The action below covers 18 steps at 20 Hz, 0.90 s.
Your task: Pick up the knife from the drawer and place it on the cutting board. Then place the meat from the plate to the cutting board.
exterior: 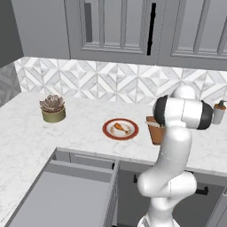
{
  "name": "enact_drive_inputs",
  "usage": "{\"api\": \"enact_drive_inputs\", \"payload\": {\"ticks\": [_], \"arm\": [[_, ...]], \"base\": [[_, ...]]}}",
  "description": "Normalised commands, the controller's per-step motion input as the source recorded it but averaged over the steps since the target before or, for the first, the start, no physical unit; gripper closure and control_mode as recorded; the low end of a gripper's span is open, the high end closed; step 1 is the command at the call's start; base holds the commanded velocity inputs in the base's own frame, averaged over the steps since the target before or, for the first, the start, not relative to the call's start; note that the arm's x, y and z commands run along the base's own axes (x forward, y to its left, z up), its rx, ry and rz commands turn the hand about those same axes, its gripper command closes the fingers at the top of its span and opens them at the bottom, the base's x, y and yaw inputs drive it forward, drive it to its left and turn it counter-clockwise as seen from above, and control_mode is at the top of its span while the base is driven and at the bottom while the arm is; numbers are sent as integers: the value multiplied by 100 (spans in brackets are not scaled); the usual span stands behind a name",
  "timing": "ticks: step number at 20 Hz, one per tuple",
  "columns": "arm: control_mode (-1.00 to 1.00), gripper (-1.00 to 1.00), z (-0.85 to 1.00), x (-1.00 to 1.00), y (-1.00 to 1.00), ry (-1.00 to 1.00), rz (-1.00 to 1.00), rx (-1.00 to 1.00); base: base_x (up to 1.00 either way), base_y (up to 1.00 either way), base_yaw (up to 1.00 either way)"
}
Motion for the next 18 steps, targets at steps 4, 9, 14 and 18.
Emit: {"api": "enact_drive_inputs", "payload": {"ticks": [4, 9, 14, 18], "arm": [[-100, -100, 95, -14, 1, -32, 0, -7], [-100, -100, 71, -23, 66, -4, 0, 0], [-100, -100, 32, -2, 98, -1, 0, 0], [-100, -100, 4, 0, 100, 0, -1, 0]], "base": [[0, 0, 0], [0, 0, 0], [0, 0, 0], [0, 0, 0]]}}
